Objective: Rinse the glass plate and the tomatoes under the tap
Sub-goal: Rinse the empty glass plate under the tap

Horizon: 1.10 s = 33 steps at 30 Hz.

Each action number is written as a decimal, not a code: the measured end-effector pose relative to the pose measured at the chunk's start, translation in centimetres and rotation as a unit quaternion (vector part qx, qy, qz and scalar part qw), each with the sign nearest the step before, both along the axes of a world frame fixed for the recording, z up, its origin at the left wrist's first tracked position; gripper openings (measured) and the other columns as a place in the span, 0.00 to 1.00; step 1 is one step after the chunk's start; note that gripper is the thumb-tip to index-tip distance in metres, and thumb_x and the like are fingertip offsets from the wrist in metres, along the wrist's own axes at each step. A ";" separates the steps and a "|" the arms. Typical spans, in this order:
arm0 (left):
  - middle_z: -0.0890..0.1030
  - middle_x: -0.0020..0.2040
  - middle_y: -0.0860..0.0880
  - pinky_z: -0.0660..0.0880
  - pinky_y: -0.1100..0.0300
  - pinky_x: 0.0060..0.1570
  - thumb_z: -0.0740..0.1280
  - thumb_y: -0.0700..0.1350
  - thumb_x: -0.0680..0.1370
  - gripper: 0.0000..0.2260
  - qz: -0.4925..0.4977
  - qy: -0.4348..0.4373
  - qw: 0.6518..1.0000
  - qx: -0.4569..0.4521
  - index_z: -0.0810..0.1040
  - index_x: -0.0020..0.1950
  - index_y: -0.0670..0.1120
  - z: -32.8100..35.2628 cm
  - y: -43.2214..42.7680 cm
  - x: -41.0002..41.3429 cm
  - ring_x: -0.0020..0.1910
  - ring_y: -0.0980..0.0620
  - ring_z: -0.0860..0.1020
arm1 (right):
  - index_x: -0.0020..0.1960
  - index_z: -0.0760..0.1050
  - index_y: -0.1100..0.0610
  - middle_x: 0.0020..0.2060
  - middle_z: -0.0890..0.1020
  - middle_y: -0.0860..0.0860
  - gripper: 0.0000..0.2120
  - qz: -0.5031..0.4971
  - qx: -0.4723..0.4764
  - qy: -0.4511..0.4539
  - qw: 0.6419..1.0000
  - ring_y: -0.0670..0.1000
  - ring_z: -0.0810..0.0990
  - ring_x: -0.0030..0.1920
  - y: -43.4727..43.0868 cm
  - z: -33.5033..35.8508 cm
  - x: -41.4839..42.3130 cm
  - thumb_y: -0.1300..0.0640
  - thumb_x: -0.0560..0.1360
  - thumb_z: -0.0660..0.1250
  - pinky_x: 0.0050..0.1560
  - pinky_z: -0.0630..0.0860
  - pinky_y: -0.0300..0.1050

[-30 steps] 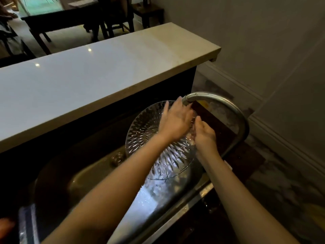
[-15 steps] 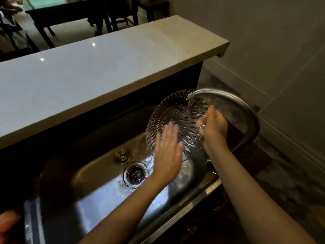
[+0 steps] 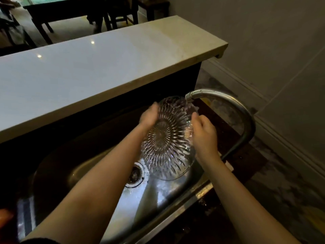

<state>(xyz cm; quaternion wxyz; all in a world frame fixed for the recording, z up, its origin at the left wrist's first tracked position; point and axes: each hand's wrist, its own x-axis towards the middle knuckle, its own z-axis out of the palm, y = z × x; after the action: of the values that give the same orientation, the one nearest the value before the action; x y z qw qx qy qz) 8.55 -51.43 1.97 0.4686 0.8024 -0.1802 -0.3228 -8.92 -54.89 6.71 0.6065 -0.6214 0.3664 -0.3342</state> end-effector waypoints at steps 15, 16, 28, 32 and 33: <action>0.81 0.39 0.35 0.81 0.54 0.27 0.55 0.34 0.77 0.05 0.042 0.449 0.892 0.004 0.70 0.48 0.35 0.7 10.2 4.8 0.30 0.44 0.83 | 0.34 0.70 0.56 0.27 0.72 0.48 0.15 0.285 -0.611 0.127 0.728 0.47 0.69 0.27 0.1 -3.3 -0.8 0.47 0.74 0.62 0.28 0.64 0.39; 0.79 0.37 0.37 0.79 0.57 0.24 0.54 0.33 0.78 0.06 0.045 0.431 0.901 0.025 0.70 0.48 0.35 0.7 10.5 4.4 0.27 0.46 0.82 | 0.35 0.70 0.55 0.29 0.72 0.47 0.15 0.301 -0.583 0.151 0.739 0.47 0.69 0.30 0.0 -3.7 -0.8 0.46 0.74 0.62 0.32 0.63 0.39; 0.77 0.55 0.30 0.81 0.51 0.37 0.50 0.35 0.80 0.16 0.106 0.305 0.947 0.002 0.67 0.63 0.28 0.9 13.3 1.9 0.43 0.39 0.81 | 0.76 0.38 0.46 0.75 0.34 0.46 0.49 0.399 -0.096 0.358 0.839 0.51 0.36 0.76 1.1 -8.2 -2.3 0.32 0.67 0.63 0.74 0.45 0.57; 0.81 0.40 0.34 0.82 0.51 0.34 0.51 0.37 0.81 0.16 0.091 0.211 0.972 0.048 0.73 0.55 0.27 3.0 13.6 1.9 0.33 0.42 0.82 | 0.76 0.41 0.44 0.77 0.47 0.49 0.46 0.318 0.139 0.312 0.884 0.57 0.54 0.76 1.2 -9.2 -1.4 0.31 0.67 0.61 0.73 0.59 0.56; 0.81 0.37 0.36 0.81 0.53 0.31 0.51 0.37 0.81 0.15 0.087 0.178 0.978 0.066 0.74 0.51 0.29 3.5 13.7 1.6 0.30 0.43 0.81 | 0.76 0.42 0.47 0.77 0.50 0.52 0.45 0.282 0.178 0.307 0.891 0.58 0.60 0.74 1.3 -9.6 -0.8 0.34 0.70 0.62 0.69 0.66 0.56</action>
<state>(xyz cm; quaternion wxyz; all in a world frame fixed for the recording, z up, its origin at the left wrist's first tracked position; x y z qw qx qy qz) 10.19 -37.73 5.50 0.4656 0.7737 -0.0014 -0.4298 -9.76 -53.58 -2.88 0.6331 -0.6517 0.3970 0.1297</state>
